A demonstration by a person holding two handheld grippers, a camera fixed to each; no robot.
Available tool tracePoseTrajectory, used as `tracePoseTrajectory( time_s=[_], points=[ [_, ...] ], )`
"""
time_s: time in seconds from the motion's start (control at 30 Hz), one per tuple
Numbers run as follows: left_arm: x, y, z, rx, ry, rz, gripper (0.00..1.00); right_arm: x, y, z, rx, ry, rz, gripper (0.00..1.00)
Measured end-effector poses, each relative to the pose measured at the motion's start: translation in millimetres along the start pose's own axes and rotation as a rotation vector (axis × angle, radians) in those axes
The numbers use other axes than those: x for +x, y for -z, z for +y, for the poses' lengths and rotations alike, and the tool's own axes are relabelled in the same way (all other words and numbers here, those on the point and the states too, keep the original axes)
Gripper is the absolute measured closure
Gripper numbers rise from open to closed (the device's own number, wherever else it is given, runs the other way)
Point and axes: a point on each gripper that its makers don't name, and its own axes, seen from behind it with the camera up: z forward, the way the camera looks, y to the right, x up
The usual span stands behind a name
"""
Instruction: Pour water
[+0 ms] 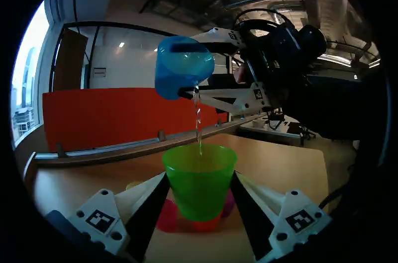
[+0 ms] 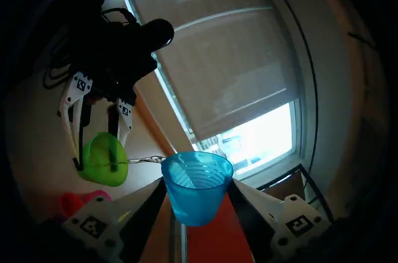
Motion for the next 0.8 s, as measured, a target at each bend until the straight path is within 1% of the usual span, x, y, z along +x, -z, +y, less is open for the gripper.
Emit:
tracePoseTrajectory(
  time_s=[0.8],
  points=[
    [-0.5,0.3,1.4,-0.004,-0.004,-0.003,0.18,4.3,1.5,-1.2,0.001,0.048,-0.003,0.13]
  ],
)
